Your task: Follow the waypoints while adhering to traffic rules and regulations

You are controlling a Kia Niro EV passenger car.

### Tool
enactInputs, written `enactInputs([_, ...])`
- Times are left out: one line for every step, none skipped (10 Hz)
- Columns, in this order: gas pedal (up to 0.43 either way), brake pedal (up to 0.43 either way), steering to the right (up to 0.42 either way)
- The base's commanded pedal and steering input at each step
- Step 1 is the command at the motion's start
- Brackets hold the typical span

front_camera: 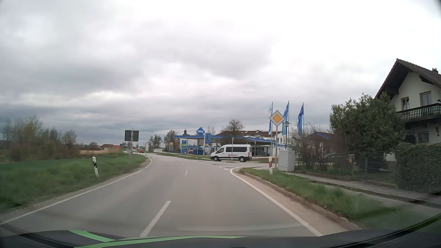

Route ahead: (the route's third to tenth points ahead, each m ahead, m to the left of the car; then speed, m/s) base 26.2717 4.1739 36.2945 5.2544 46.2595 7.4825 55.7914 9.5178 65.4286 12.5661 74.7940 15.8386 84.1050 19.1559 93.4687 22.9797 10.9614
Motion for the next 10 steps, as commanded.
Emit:
enactInputs([0.079, 0.000, -0.028])
enactInputs([0.079, 0.000, -0.027])
enactInputs([0.067, 0.000, -0.026])
enactInputs([0.067, 0.000, -0.025])
enactInputs([0.059, 0.000, -0.024])
enactInputs([0.059, 0.000, -0.024])
enactInputs([0.047, 0.000, -0.024])
enactInputs([0.039, 0.000, -0.024])
enactInputs([0.039, 0.000, -0.024])
enactInputs([0.039, 0.000, -0.024])
